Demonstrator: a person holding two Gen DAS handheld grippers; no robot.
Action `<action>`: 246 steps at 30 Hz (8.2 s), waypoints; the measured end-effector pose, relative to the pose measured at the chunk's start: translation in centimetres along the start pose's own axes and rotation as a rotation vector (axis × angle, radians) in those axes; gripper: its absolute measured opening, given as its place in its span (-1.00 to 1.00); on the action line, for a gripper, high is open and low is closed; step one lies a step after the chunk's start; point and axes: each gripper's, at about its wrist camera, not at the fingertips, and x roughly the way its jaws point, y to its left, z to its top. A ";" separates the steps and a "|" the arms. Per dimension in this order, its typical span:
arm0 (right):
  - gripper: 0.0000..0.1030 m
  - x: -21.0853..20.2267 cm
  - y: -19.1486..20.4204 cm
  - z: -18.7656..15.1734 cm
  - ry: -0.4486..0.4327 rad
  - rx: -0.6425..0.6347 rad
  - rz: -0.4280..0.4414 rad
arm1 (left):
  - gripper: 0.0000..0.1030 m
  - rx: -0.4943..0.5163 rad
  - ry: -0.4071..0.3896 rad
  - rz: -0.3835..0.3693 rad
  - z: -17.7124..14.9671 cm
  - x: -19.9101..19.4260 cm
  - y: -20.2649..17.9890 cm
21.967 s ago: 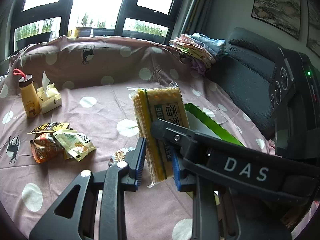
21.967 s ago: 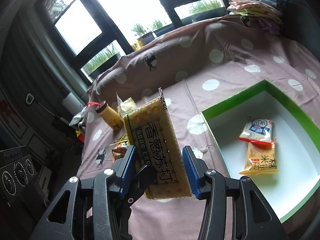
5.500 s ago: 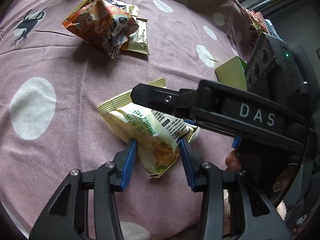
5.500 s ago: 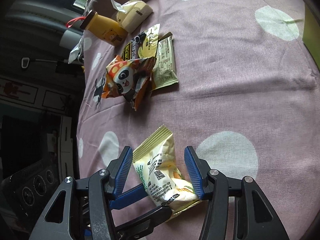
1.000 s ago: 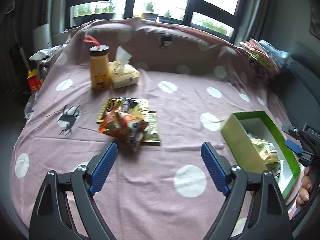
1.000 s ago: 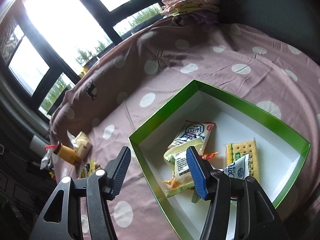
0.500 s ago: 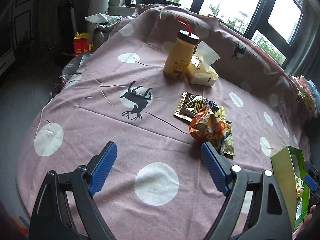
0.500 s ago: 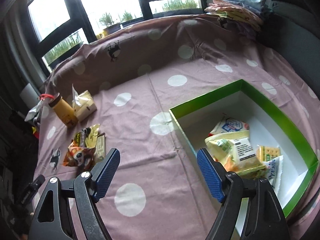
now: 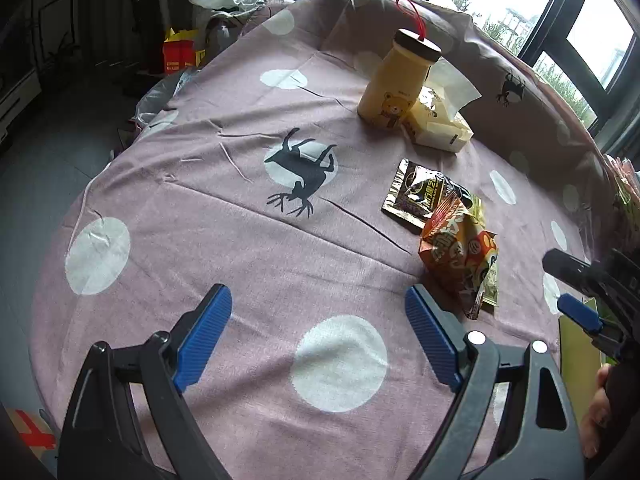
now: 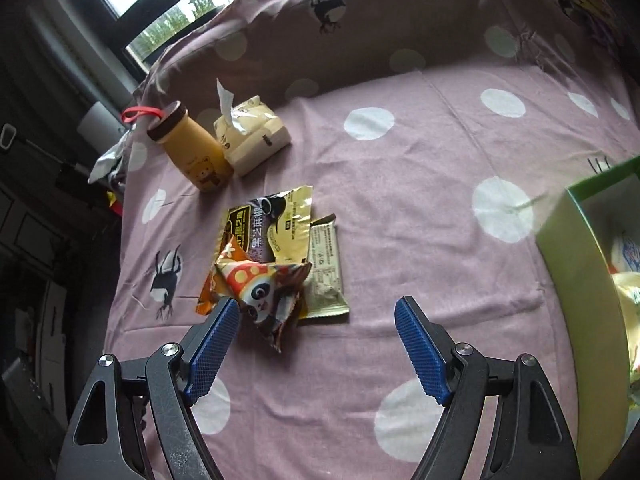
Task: Organize snacks
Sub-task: 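Move the right gripper to the orange panda-print packet and close on it, then lift the orange panda-print packet with the right gripper, then carry the panda-print packet into the green box and lower it, then open the right gripper and withdraw it from the box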
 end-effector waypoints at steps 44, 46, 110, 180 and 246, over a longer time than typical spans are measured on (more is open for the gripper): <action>0.22 0.8 -2.7 -3.7 0.154 0.010 0.131 | 0.38 0.117 0.297 -0.459 -3.6 1.4 -6.6; 0.22 0.6 -2.9 -3.6 0.142 0.015 0.147 | 0.38 0.123 0.304 -0.483 -3.7 1.4 -7.1; -0.12 -14.1 -1.4 -6.7 -0.421 -0.194 0.218 | -0.24 0.458 -0.267 -0.710 -6.8 -10.3 -13.9; -0.12 -14.2 -25.0 -5.4 -0.319 0.511 0.077 | -0.24 0.803 0.152 -0.848 -13.0 -3.9 -35.2; 0.61 -8.8 -10.2 -3.2 -0.309 0.125 -0.173 | 0.91 0.072 -0.208 -0.058 -0.3 -4.3 -0.9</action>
